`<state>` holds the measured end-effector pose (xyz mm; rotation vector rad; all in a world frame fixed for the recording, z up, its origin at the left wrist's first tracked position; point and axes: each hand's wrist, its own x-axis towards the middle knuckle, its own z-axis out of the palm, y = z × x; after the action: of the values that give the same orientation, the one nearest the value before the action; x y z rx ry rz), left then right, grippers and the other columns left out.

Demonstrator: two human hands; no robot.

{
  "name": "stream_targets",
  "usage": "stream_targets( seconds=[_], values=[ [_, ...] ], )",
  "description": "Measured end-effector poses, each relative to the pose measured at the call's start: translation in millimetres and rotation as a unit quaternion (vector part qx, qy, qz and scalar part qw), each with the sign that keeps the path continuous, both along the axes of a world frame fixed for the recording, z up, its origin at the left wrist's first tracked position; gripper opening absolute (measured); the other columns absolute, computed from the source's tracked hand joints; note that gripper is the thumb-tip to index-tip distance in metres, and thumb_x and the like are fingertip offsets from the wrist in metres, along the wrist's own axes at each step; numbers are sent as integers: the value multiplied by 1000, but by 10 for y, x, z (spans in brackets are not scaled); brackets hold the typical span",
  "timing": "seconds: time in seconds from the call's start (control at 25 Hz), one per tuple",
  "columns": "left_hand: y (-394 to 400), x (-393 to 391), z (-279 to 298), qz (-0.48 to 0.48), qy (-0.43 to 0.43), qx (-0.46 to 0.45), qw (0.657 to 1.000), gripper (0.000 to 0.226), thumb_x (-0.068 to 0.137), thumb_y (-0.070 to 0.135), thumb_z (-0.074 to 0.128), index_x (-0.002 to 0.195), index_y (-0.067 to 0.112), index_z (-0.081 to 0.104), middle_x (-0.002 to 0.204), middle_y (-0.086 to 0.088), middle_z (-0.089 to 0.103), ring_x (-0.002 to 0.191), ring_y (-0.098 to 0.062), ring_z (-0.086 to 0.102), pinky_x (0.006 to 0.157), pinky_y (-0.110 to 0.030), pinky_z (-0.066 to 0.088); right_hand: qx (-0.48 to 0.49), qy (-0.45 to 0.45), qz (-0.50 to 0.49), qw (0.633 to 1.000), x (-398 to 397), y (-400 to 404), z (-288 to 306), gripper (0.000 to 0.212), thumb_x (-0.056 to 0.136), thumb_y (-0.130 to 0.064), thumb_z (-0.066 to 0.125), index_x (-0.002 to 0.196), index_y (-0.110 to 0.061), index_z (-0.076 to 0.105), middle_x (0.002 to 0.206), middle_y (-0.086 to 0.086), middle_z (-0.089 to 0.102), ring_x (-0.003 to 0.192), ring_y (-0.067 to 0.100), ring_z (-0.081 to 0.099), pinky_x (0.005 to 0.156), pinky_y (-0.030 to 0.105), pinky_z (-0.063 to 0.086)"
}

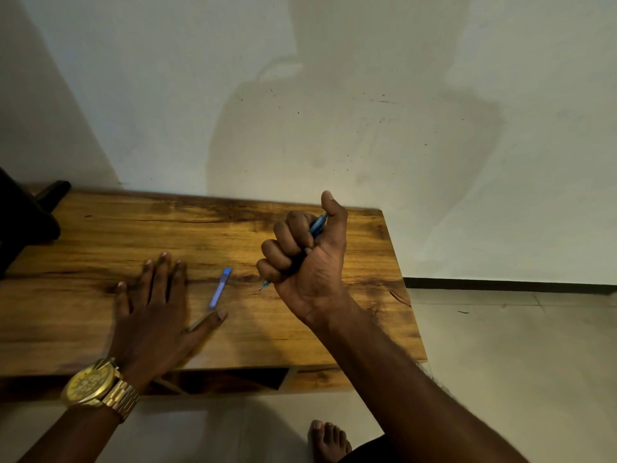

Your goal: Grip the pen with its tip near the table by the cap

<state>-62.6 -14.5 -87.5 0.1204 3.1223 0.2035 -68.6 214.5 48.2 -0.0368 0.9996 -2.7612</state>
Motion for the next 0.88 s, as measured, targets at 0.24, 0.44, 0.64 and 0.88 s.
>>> stream_targets(
  seconds=[0.24, 0.44, 0.64, 0.88],
  values=[
    [-50, -37, -140, -2, 23, -5, 1000, 125, 82, 101, 14, 173, 16, 22, 184, -9, 10, 171, -33, 10, 130, -70, 17, -19, 22, 12, 1000, -8, -13, 2, 59, 108, -52, 27, 56, -24, 25, 52, -5, 16, 45, 13, 12, 49, 23, 15],
    [-80, -51, -187, 7, 22, -12, 1000, 124, 82, 102, 15, 173, 18, 20, 185, -8, 10, 171, -32, 10, 130, -69, 15, -61, 2, 17, 998, -34, 5, -9, 70, 107, -69, 31, 54, -24, 23, 50, -6, 15, 44, 12, 11, 48, 24, 12],
    [-44, -31, -91, 11, 13, -12, 1000, 131, 77, 104, 5, 173, 17, 21, 185, -9, 9, 171, -33, 9, 131, -69, 14, -93, -1, 5, 996, -54, 48, -23, 66, 104, -65, 37, 54, -25, 22, 50, -6, 14, 44, 12, 10, 49, 26, 10],
    [-35, -27, -62, 3, -1, -7, 1000, 133, 74, 105, 3, 175, 18, 11, 185, -6, -3, 172, -30, -1, 133, -68, 9, -99, -10, -27, 995, -48, 95, -16, 65, 106, -61, 35, 54, -24, 23, 51, -6, 15, 45, 12, 12, 49, 27, 13]
  ],
)
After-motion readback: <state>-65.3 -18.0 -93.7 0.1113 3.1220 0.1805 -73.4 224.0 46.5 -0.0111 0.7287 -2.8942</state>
